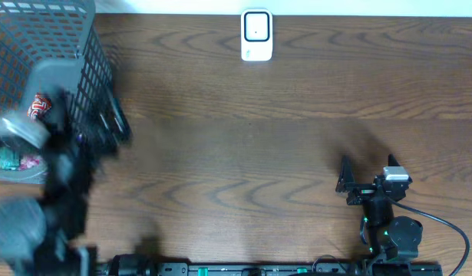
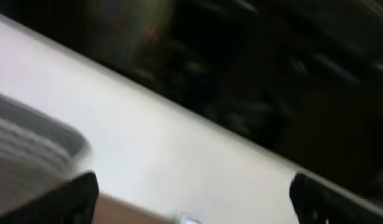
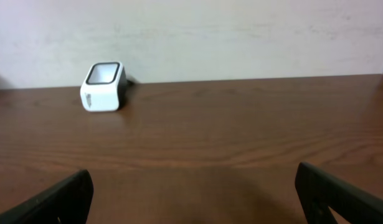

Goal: Scan the item barcode
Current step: 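Reach the left gripper into the basket and grasp the purple-red pack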

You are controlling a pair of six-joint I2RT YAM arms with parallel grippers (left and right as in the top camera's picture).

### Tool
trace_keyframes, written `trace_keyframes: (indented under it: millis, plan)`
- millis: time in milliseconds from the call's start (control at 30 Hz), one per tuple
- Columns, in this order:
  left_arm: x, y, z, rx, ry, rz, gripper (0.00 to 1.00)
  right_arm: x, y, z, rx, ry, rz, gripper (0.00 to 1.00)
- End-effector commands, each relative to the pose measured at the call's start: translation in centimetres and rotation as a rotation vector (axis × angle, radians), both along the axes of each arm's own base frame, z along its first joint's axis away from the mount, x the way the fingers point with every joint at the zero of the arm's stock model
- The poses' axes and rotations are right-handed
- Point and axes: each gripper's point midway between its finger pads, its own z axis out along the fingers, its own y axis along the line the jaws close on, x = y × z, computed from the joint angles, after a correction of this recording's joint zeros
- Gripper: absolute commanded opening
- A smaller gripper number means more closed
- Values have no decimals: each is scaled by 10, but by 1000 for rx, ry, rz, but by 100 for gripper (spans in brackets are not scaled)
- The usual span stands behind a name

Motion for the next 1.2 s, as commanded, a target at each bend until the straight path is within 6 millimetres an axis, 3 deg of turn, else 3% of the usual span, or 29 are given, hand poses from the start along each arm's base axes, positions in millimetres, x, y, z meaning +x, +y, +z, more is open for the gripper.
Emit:
trace_keyframes:
  millis: [0, 67, 133, 300, 433, 667, 867, 1000, 1067, 1167]
  plan:
    - [32, 70, 41, 151, 98, 409, 98, 0, 2, 0, -12, -2, 9, 99]
    - [54, 98, 45, 186, 213, 526, 98, 0, 2, 0, -12, -2, 9, 99]
    - [73, 126, 35, 204, 366, 592, 98, 0, 2, 0, -12, -2, 9, 99]
    - [95, 196, -30, 189, 780, 698, 98, 0, 2, 0, -12, -2, 9, 99]
    - [99, 225, -71, 165, 937, 731, 98, 0, 2, 0, -12, -2, 9, 99]
    - [106, 240, -109, 146, 1044, 733, 98, 0, 2, 0, -12, -2, 10, 99]
    - [95, 268, -173, -120, 1179, 818, 98, 0, 2, 0, -12, -2, 9, 99]
    - [107, 248, -223, -261, 1304, 607, 98, 0, 2, 0, -12, -2, 9, 99]
    - [111, 250, -240, -272, 1348, 599, 84, 0, 2, 0, -12, -2, 10, 99]
    - [116, 249, -262, -276, 1405, 584, 82, 0, 2, 0, -12, -2, 10, 99]
